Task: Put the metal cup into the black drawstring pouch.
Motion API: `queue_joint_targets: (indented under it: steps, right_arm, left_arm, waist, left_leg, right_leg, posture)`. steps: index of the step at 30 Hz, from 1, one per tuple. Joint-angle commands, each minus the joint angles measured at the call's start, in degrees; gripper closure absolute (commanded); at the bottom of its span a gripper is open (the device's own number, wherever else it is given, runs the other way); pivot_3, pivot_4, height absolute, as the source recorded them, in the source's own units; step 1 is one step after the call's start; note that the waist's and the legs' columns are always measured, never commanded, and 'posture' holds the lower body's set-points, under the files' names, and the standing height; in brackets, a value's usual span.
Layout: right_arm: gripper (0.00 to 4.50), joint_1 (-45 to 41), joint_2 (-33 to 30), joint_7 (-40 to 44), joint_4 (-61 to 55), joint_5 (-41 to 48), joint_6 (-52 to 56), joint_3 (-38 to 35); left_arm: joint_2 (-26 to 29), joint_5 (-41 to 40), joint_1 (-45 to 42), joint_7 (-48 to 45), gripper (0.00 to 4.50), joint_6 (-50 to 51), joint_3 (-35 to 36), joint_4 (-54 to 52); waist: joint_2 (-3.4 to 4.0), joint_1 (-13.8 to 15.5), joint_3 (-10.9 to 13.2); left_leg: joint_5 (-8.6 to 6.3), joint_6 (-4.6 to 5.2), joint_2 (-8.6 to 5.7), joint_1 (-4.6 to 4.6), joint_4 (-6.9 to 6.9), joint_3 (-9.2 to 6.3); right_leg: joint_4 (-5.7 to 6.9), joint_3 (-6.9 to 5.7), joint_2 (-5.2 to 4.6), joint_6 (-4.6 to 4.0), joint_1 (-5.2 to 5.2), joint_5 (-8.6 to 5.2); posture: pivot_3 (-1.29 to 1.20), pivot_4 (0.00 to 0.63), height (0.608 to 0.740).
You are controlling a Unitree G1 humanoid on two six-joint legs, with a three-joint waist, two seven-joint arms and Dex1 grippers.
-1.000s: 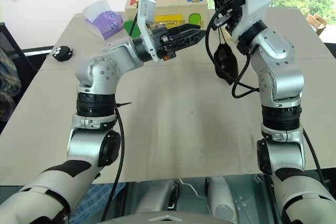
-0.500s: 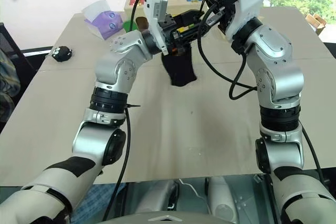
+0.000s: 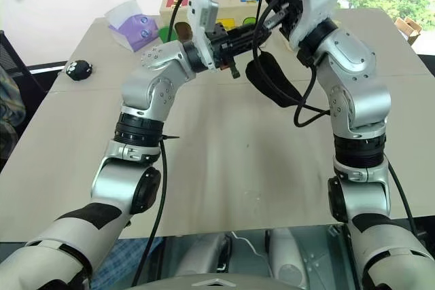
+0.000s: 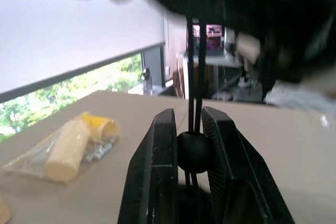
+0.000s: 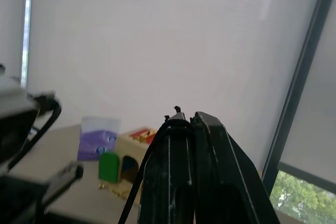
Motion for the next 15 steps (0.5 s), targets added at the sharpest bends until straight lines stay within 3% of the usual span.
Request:
queue_joint_targets:
  steps: [1, 8, 15]
  right_arm:
    - [4.50, -7.4, 0.8, -7.2, 0.4, 1.0, -7.2, -7.6]
    - [4.50, -8.6, 1.1, -9.2, 2.1, 0.9, -9.1, -7.1]
    - [4.50, -0.8, 0.0, -3.1, -5.2, 4.5, 0.5, -1.2]
  left_arm:
    - [-0.6, 1.6, 2.0, -0.7, 4.32, -2.9, -1.0, 3.5]
    - [-2.0, 3.5, 4.6, -4.2, 4.32, -10.8, -2.6, 11.1]
    - [-2.0, -4.4, 4.3, -3.4, 1.02, -4.4, 3.4, 1.8]
  waist:
    - [0.00, 0.1, 0.0]
    - [0.02, 0.0, 0.0]
    - [0.05, -0.1, 0.0]
  left_leg:
    - [0.00, 0.00, 0.00, 0.00, 0.00, -0.01]
    - [0.00, 0.01, -0.03, 0.00, 0.00, 0.00]
    - [0.00, 0.01, 0.01, -0.02, -0.03, -0.02]
  right_leg:
    - [-0.01, -0.01, 0.00, 0.00, 0.00, 0.00]
    - [0.00, 0.00, -0.03, 0.00, 0.00, 0.00]
    - [-0.01, 0.00, -0.02, 0.00, -0.01, 0.00]
  posture:
    - [0.00, 0.150, 0.710]
    - [0.00, 0.150, 0.710]
    - [0.00, 0.150, 0.710]
